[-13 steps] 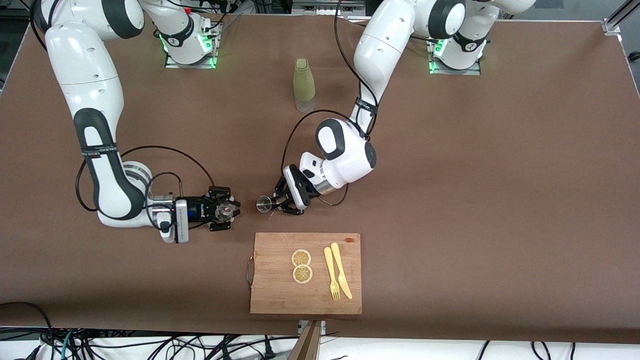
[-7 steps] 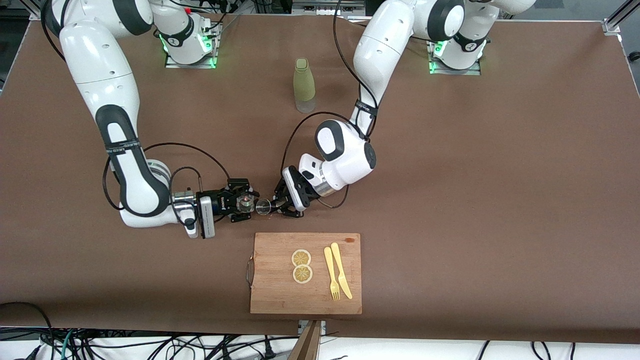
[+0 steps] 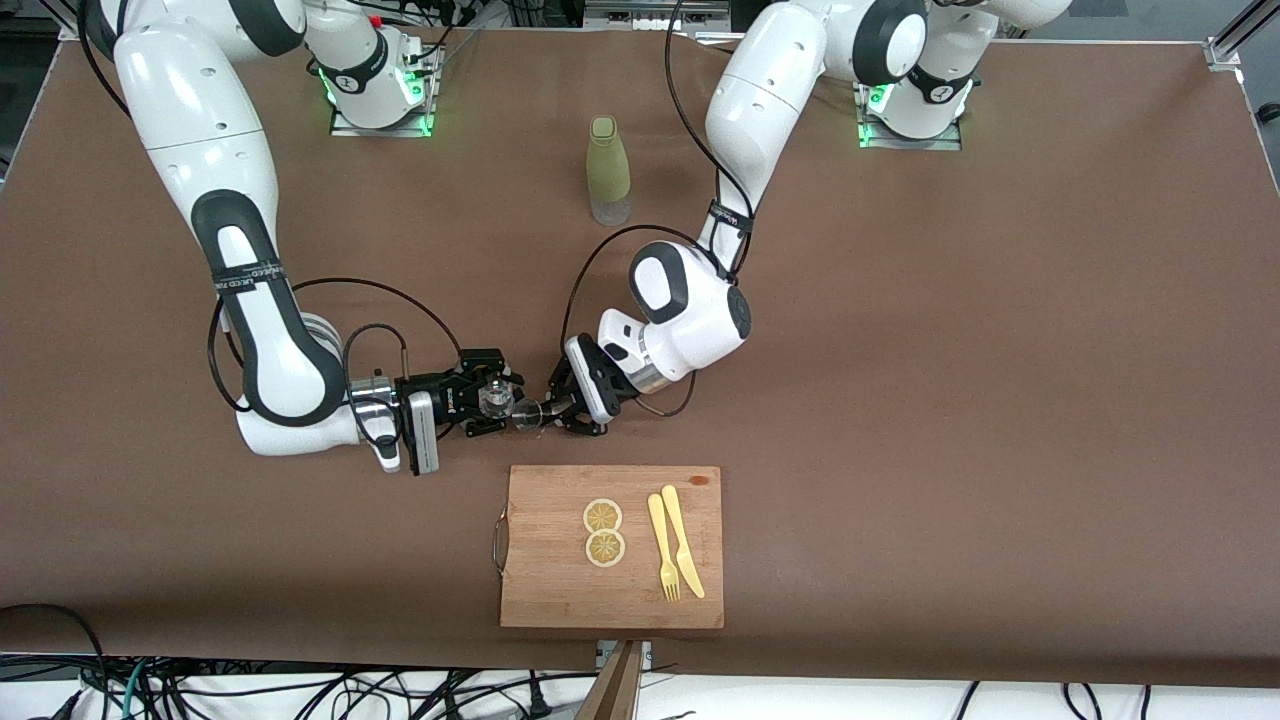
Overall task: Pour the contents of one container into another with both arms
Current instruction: 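Tilt the beaker with the right gripper over the jigger's rim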
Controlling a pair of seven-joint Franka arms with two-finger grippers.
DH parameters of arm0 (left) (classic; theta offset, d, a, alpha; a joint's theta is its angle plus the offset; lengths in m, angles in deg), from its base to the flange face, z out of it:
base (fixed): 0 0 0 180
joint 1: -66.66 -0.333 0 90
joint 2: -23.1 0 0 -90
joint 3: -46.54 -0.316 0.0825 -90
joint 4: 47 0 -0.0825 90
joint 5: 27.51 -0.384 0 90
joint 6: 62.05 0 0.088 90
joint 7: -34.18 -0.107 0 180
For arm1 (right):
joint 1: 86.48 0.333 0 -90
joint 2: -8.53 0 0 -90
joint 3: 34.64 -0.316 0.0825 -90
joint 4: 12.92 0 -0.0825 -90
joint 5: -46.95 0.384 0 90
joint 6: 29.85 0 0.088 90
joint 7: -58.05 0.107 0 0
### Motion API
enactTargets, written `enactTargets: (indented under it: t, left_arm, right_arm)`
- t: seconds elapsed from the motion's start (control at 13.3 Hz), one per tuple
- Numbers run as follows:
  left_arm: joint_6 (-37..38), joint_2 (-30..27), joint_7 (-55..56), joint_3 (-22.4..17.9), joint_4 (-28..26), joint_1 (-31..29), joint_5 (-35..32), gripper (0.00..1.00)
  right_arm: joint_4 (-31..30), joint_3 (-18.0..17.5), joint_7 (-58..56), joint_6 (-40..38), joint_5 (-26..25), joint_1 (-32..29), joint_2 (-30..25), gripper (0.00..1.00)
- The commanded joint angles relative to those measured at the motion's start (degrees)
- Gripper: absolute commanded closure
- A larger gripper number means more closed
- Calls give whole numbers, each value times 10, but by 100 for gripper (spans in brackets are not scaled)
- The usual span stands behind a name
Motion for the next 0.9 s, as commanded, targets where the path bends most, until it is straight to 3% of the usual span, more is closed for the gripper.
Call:
enactTargets:
  t: [0.0, 0.38, 0.83]
  left_arm:
    - [-8, 14, 8, -13, 20, 5, 34, 100]
    - [-8, 14, 8, -12, 20, 5, 38, 100]
    - [-8, 17, 3, -13, 20, 5, 38, 100]
  right_arm:
    - [-4, -17, 29, -1, -20, -3, -8, 76]
    - [-4, -19, 83, -6, -53, -3, -16, 76]
    - [-4, -24, 101, -16, -58, -3, -17, 76]
